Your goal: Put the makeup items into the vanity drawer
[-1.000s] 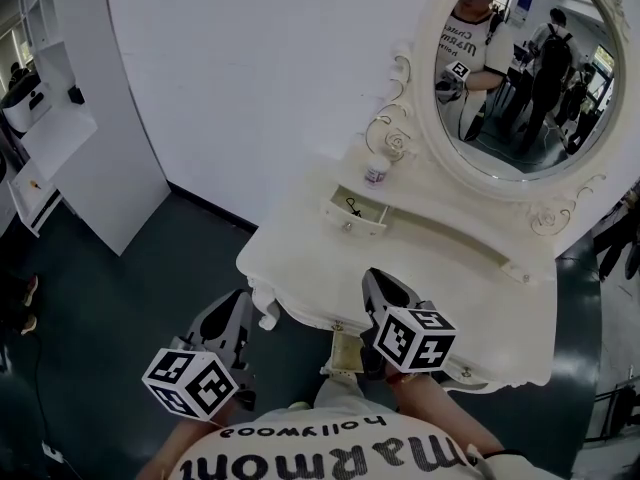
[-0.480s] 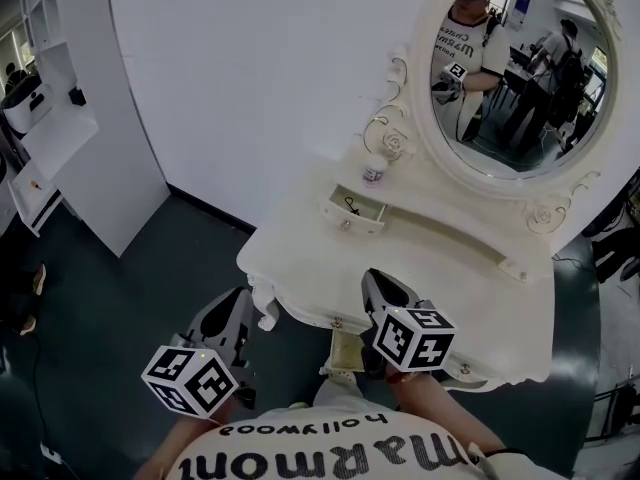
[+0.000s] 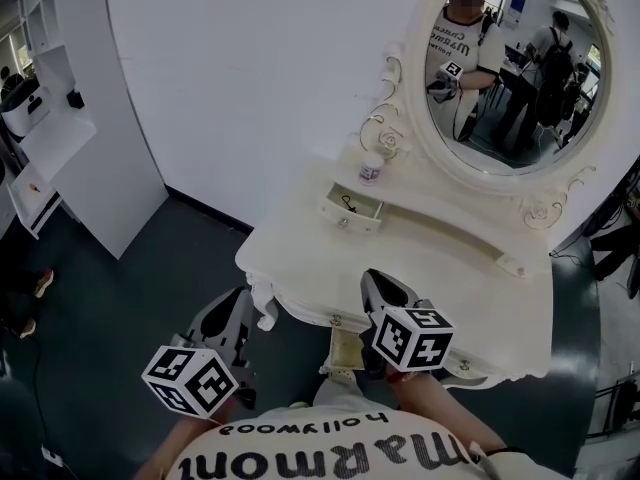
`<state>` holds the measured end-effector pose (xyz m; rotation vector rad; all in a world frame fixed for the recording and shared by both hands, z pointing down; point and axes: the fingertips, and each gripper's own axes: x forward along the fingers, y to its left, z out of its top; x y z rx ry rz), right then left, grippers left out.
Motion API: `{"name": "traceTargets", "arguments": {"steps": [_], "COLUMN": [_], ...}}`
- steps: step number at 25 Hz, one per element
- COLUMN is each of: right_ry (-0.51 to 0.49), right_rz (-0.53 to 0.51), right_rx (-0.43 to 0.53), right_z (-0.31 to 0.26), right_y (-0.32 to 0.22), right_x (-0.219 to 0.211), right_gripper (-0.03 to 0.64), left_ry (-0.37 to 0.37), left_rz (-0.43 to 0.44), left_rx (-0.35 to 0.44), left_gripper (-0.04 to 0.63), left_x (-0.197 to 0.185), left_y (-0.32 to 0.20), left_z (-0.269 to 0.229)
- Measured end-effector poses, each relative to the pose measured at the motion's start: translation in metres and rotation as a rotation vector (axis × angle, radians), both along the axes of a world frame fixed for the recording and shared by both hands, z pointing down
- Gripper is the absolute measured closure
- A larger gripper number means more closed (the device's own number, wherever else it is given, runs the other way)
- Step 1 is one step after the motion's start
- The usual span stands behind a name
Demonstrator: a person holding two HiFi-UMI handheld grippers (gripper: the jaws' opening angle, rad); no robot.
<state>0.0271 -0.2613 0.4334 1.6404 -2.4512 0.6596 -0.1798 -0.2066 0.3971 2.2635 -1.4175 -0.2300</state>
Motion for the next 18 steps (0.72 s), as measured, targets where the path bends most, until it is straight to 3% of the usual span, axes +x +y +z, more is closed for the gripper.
{"name": "traceTargets", "arguments": {"steps": [18], "right_ry": [0.012], "right_rz": [0.004], "right_rx": [-0.012], "right_z": [0.0072], "right_y": [0.0076], "right_x": [-0.0047], "right_gripper": [0.581], "left_ry": [0.011], "left_rz": [0.006], "left_rx": [-0.008], "left_gripper": [0.588], "left_x": [-0.0045], "left_y": [0.0027], "left_z": [0.0043]}}
